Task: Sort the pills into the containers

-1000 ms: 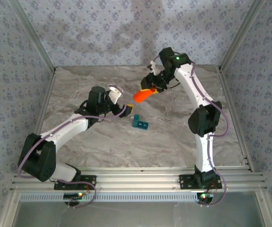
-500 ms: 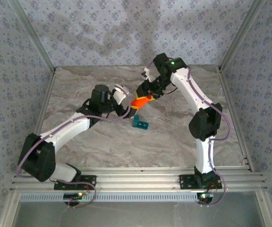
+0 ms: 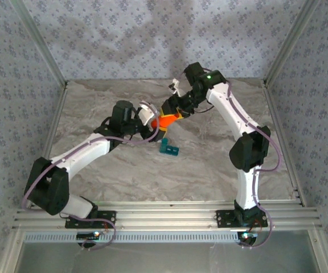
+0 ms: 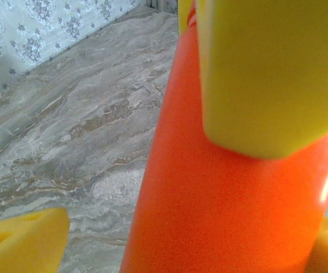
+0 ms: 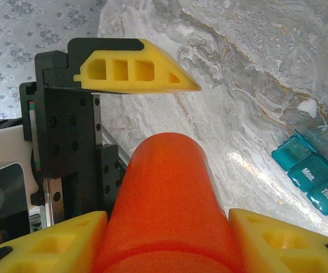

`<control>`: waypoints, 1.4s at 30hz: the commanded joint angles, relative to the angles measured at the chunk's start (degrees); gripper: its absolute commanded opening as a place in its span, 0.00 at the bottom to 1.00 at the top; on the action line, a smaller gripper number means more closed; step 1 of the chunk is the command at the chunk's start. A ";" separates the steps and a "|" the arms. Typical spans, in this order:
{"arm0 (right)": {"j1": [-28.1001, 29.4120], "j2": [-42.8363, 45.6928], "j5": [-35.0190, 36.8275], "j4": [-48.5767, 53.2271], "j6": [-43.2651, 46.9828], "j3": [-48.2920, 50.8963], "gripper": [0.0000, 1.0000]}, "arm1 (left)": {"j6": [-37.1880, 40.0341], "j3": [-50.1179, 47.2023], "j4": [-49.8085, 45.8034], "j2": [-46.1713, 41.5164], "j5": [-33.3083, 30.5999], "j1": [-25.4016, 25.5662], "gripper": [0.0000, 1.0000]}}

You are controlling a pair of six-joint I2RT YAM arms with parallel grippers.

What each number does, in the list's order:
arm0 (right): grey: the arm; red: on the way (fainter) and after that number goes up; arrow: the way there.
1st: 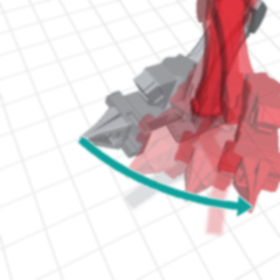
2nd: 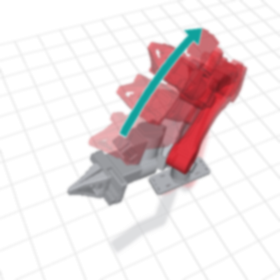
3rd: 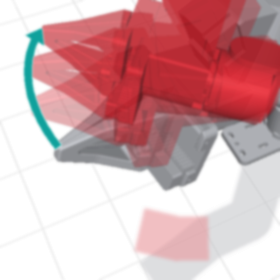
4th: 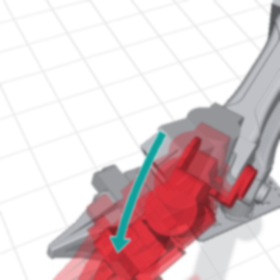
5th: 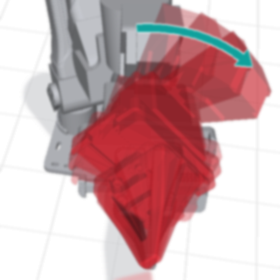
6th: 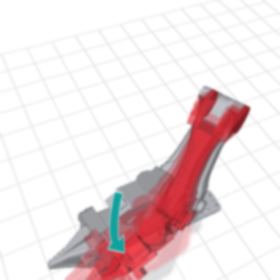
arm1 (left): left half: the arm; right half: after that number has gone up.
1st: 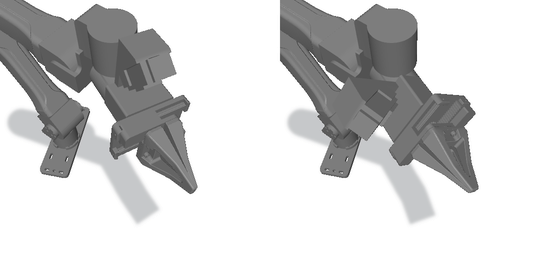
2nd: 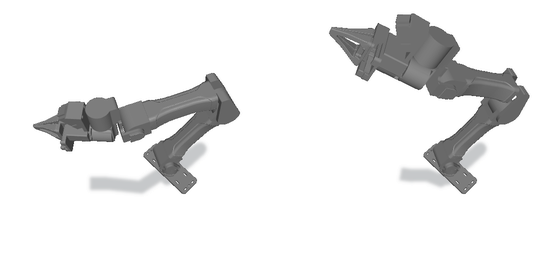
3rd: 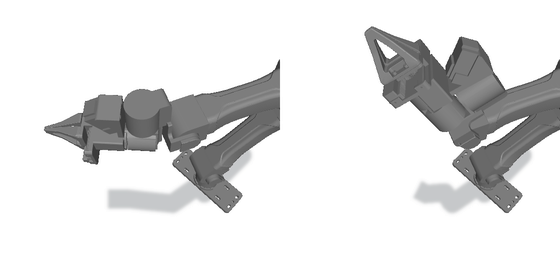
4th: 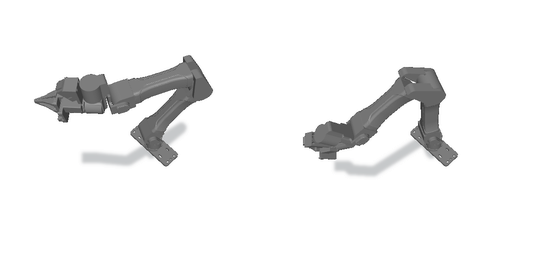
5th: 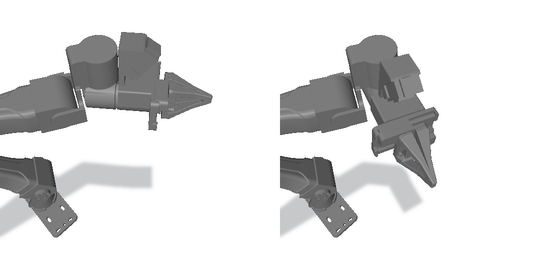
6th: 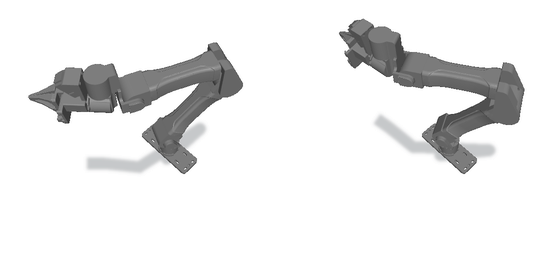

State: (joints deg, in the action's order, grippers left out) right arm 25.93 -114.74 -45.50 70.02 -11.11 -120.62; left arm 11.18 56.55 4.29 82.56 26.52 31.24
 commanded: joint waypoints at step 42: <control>-12.38 25.12 6.12 -45.16 -35.61 38.48 0.71 | -10.65 10.62 -9.42 0.30 0.48 -4.37 0.15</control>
State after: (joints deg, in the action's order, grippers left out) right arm 13.45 -92.31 -45.10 32.80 -40.36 -84.58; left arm 0.78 64.71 -2.74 84.42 27.75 27.00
